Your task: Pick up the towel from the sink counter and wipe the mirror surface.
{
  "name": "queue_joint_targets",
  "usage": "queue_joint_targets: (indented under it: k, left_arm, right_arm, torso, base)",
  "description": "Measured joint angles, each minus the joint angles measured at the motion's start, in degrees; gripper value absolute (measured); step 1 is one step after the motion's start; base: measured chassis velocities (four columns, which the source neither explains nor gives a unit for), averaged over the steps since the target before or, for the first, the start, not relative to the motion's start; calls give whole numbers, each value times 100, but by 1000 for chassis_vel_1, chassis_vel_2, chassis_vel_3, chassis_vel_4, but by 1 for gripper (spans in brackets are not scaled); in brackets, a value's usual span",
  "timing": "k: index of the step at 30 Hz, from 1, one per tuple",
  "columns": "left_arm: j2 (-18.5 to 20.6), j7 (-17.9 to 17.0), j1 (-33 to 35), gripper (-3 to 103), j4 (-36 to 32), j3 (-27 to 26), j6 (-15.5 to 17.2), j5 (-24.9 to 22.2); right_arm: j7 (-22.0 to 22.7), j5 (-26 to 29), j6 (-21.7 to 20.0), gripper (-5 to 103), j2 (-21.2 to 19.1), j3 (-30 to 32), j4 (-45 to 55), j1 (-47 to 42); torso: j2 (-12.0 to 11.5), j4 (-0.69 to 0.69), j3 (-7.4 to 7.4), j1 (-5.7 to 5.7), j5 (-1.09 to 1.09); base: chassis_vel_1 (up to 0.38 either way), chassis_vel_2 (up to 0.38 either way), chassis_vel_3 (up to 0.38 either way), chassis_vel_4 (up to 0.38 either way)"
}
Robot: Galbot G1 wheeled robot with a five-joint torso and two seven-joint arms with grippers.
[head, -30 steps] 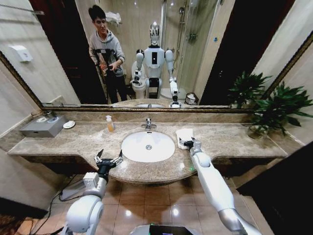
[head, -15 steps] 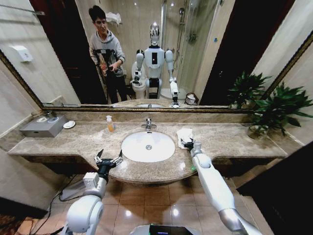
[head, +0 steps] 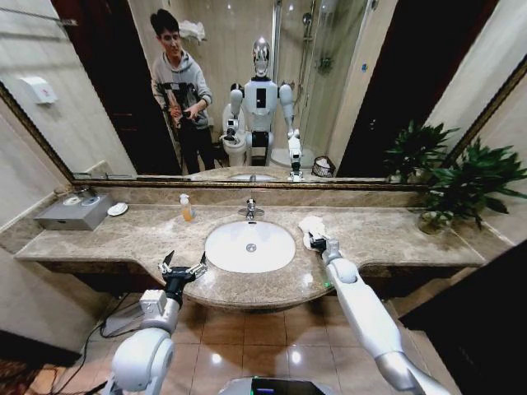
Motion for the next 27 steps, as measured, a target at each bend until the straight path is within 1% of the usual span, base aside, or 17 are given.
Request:
queue_joint_targets:
  k: [5, 7, 8, 10, 11, 13, 15, 16, 17, 18, 19, 20, 21, 22, 23, 24, 27]
  left_arm:
    - [0, 0, 0, 100, 0, 0, 0, 0]
    - [0, 0, 0, 100, 0, 0, 0, 0]
    - [0, 0, 0, 100, 0, 0, 0, 0]
    - [0, 0, 0, 100, 0, 0, 0, 0]
    - [0, 0, 0, 100, 0, 0, 0, 0]
    - [0, 0, 0, 100, 0, 0, 0, 0]
    - [0, 0, 0, 100, 0, 0, 0, 0]
    - [0, 0, 0, 100, 0, 0, 0, 0]
    - [0, 0, -1, 100, 0, 0, 0, 0]
    - [0, 0, 0, 100, 0, 0, 0, 0]
    - [0, 0, 0, 100, 0, 0, 0, 0]
    - [0, 0, 0, 100, 0, 0, 0, 0]
    - [0, 0, 0, 100, 0, 0, 0, 0]
    - [0, 0, 0, 100, 0, 0, 0, 0]
    - [0, 0, 0, 100, 0, 0, 0, 0]
    - [0, 0, 0, 100, 0, 0, 0, 0]
    - [0, 0, 0, 100, 0, 0, 0, 0]
  right_arm:
    - [-9, 143, 3, 18, -27, 46, 182, -79]
    - [-56, 326, 219, 18, -33, 165, 489, -159]
    - [-56, 326, 219, 18, -33, 165, 489, -159]
    - [-69, 503, 490, 18, -70, 279, 868, -233]
    - [-69, 503, 490, 18, -70, 279, 868, -233]
    - [104, 689, 688, 18, -106, 325, 1333, -267]
    - [206, 752, 751, 18, -114, 335, 1512, -268]
    - [423, 878, 953, 18, -138, 331, 1907, -253]
    - [510, 943, 1134, 18, -150, 316, 2104, -206]
    - [559, 1027, 1357, 18, -156, 289, 2278, -138]
    - [559, 1027, 1357, 18, -156, 289, 2278, -138]
    - [608, 1142, 1641, 18, -156, 254, 2480, -22]
    - [643, 1198, 1754, 18, -154, 240, 2583, 50]
    - [643, 1198, 1754, 18, -154, 240, 2583, 50]
    - [755, 1297, 1931, 18, -144, 202, 2767, 216]
    - [845, 1337, 1991, 18, -140, 185, 2849, 332]
    - [1015, 1360, 2085, 18, -139, 173, 2902, 614]
  torso:
    - [0, -1, 1, 0, 1]
    - [-1, 0, 1, 0, 3]
    - [-1, 0, 1, 0, 3]
    - [-1, 2, 1, 0, 1]
    - [-1, 2, 1, 0, 1]
    - [-1, 2, 1, 0, 1]
    - [-1, 1, 0, 0, 0]
    - [-1, 1, 0, -1, 0]
    - [-1, 1, 0, -1, 0]
    - [-1, 1, -1, -1, -1]
    - [-1, 1, -1, -1, -1]
    - [0, 2, -1, -1, -1]
    - [0, 4, -1, -1, -1]
    - [0, 4, -1, -1, -1]
    - [-1, 3, -1, -1, -1]
    - [0, 3, -1, -1, -1]
    - [0, 2, -1, -1, 0]
  base:
    - [0, 0, 0, 0]
    - [0, 0, 0, 0]
    - [0, 0, 0, 0]
    - [0, 0, 0, 0]
    - [0, 0, 0, 0]
    - [0, 0, 0, 0]
    - [0, 0, 0, 0]
    - [0, 0, 0, 0]
    - [0, 0, 0, 0]
    - [0, 0, 0, 0]
    - [0, 0, 0, 0]
    - [0, 0, 0, 0]
    - [0, 0, 0, 0]
    - [0, 0, 0, 0]
    - [0, 0, 0, 0]
    - [0, 0, 0, 0]
    - [0, 0, 0, 0]
